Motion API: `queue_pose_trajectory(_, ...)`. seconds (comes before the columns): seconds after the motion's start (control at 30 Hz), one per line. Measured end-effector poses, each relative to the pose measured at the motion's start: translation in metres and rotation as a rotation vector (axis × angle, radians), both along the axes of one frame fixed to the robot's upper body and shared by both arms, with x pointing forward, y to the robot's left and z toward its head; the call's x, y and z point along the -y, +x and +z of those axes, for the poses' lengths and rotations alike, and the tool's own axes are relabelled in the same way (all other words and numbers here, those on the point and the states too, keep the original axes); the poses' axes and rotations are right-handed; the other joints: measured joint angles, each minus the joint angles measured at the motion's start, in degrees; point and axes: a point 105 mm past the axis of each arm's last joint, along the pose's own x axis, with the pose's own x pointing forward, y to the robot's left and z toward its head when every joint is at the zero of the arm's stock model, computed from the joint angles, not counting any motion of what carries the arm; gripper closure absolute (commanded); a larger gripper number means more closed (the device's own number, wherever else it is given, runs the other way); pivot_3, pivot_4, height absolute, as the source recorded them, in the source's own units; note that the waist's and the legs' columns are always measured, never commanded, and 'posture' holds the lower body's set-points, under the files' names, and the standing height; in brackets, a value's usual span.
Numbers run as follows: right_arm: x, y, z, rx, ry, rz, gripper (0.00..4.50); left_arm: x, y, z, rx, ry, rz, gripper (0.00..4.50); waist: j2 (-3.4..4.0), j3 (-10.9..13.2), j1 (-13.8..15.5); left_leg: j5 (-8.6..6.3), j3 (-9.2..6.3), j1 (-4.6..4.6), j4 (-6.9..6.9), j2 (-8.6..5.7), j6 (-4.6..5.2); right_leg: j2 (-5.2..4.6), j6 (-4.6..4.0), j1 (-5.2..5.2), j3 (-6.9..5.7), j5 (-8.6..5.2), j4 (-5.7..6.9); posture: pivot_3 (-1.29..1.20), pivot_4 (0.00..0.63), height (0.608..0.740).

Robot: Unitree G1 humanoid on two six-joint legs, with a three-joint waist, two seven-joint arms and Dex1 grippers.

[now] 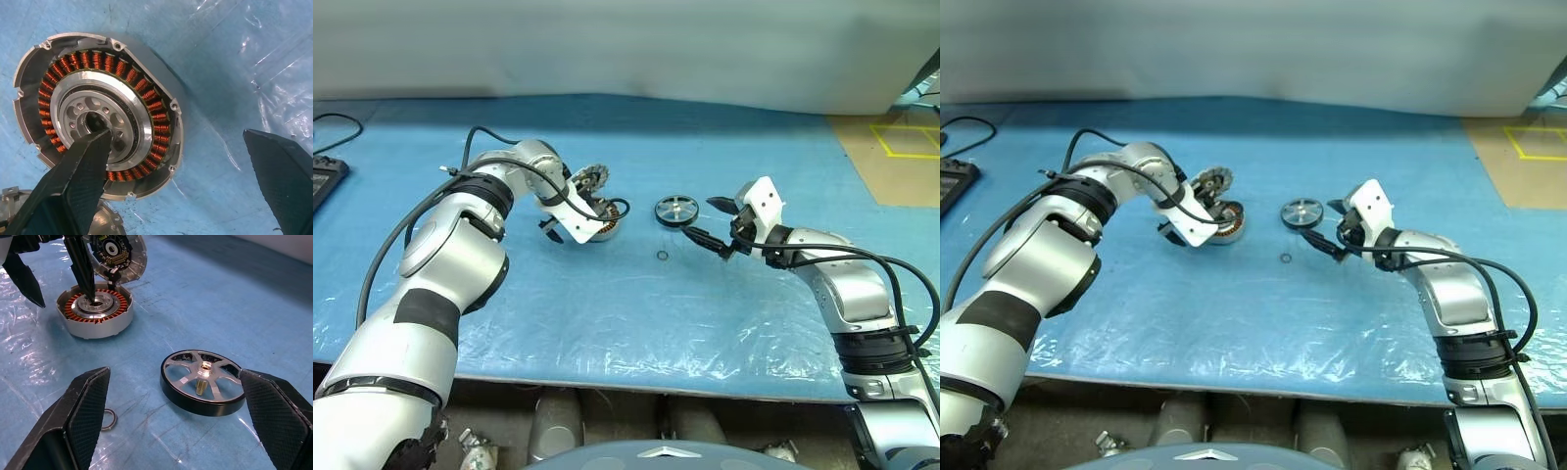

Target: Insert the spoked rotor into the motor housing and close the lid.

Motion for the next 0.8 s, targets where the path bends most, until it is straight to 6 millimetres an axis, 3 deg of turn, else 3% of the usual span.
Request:
queue_pose_trajectory(0.27,0.000,0.000,0.000,0.001,-0.001,-0.005,0.05,0.004,0.001,-0.012,0.015,-0.002,0.006,0.01,-0.01,0.01,-0.08,0.00,0.00,0.02,-0.01,0.00,0.00,0.00,0.00,0.01,0.01,0.00,0.01,0.00,0.150,0.740)
queue_pose_trajectory(0.37,0.000,0.001,0.000,0.002,0.000,-0.008,0.00,0.005,0.001,-0.014,0.023,-0.003,-0.003,0.62,-0.01,0.01,-0.03,0.00,0.00,0.09,0.00,-0.01,0.00,-0.01,0.00,0.08,0.00,0.00,0.00,0.00,0.150,0.740)
queue_pose_trajectory(0.47,0.000,0.001,0.000,0.002,0.002,-0.007,0.00,0.008,0.004,-0.014,0.051,-0.027,-0.004,1.55,-0.01,0.01,-0.09,-0.01,0.00,0.21,0.00,0.00,-0.01,-0.01,0.00,0.19,0.01,0.00,0.00,0.00,0.150,0.740)
queue_pose_trajectory(0.6,0.000,0.001,0.000,0.003,0.003,-0.009,0.00,0.010,0.007,-0.016,0.075,-0.028,0.001,1.55,-0.01,0.01,-0.07,0.00,0.00,0.34,-0.03,0.01,-0.02,0.00,0.00,0.30,0.01,0.00,0.00,0.00,0.150,0.740)
queue_pose_trajectory(0.7,-0.001,0.001,0.000,0.003,0.005,-0.009,0.00,0.010,0.007,-0.016,0.080,-0.027,-0.002,2.07,-0.01,0.01,-0.09,0.00,0.00,0.37,-0.01,0.00,-0.02,0.00,0.00,0.33,0.02,0.00,0.00,0.00,0.150,0.740)
queue_pose_trajectory(0.8,-0.001,0.001,0.000,0.004,0.005,-0.010,0.00,0.011,0.006,-0.015,0.068,-0.035,0.002,2.07,-0.01,0.01,-0.09,0.00,0.00,0.37,-0.02,0.00,-0.02,0.00,0.00,0.32,0.02,0.00,-0.01,0.00,0.150,0.740)
